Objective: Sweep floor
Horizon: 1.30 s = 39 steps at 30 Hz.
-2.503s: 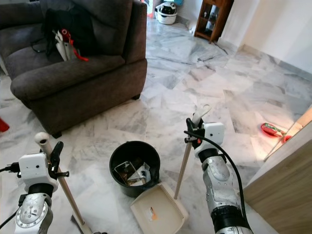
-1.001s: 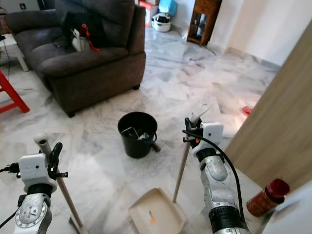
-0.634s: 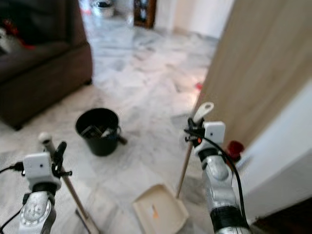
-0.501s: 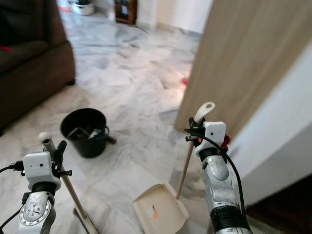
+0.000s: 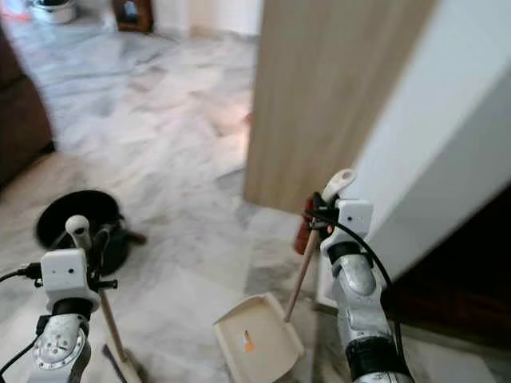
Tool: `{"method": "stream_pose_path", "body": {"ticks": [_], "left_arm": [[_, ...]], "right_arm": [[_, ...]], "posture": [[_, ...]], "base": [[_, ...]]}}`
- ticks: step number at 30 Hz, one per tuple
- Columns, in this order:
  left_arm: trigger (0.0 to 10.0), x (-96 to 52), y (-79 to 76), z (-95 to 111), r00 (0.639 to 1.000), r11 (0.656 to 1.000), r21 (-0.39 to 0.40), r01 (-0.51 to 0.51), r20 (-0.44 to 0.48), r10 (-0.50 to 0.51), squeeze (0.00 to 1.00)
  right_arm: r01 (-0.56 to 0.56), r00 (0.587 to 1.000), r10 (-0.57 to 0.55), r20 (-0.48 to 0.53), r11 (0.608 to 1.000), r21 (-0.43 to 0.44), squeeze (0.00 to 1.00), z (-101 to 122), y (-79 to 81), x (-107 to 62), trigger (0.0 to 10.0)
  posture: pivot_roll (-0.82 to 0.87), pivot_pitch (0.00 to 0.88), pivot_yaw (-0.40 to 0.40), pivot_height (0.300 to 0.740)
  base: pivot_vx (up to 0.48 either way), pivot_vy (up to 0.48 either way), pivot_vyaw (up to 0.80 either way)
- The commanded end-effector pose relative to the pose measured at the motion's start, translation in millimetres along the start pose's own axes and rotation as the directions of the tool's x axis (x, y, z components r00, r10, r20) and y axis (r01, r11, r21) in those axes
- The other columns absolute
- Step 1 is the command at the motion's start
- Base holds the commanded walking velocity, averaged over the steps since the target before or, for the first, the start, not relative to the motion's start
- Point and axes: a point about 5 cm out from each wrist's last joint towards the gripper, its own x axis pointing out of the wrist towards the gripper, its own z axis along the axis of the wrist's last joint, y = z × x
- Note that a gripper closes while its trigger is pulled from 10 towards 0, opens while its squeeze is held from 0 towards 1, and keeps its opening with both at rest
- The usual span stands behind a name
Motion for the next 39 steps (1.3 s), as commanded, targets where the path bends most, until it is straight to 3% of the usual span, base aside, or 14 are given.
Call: {"method": "stream_pose_path", "body": {"ticks": [1, 9, 24, 39], "left_arm": [[10.0, 1.3, -1.1, 4.5, 1.0, 1.0, -0.003, 0.005, 0.025, -0.005, 0.0], [10.0, 1.9, -1.6, 4.2, 1.0, 1.0, 0.007, 0.015, 0.027, -0.015, 0.0], [10.0, 3.2, -3.2, 4.3, 0.999, 1.0, 0.013, 0.019, 0.027, -0.02, 0.0], [10.0, 4.4, -3.5, 5.0, 0.999, 1.0, 0.002, 0.021, 0.031, -0.021, 0.0]], "right_arm": [[0.016, 0.999, -0.016, 0.041, 1.0, -0.008, 0.0, 9.6, -4.8, 2.7, 10.0], [0.03, 0.999, -0.03, 0.045, 1.0, -0.009, 0.0, 10.1, -5.5, 3.1, 10.0], [0.044, 0.998, -0.043, 0.037, 0.999, -0.018, 0.0, 9.0, -7.8, 1.9, 10.0], [0.06, 0.998, -0.06, 0.036, 0.998, -0.021, 0.0, 9.9, -9.7, 2.1, 10.0]], "posture": [[-0.01, 0.037, -0.062, 0.74], [-0.01, 0.024, -0.058, 0.74], [-0.01, 0.042, -0.058, 0.74], [-0.01, 0.048, -0.058, 0.74]], "base": [[0.0, 0.0, -0.8], [0.0, 0.0, -0.8], [0.0, -0.318, -0.8], [0.0, 0.0, -0.8]]}}
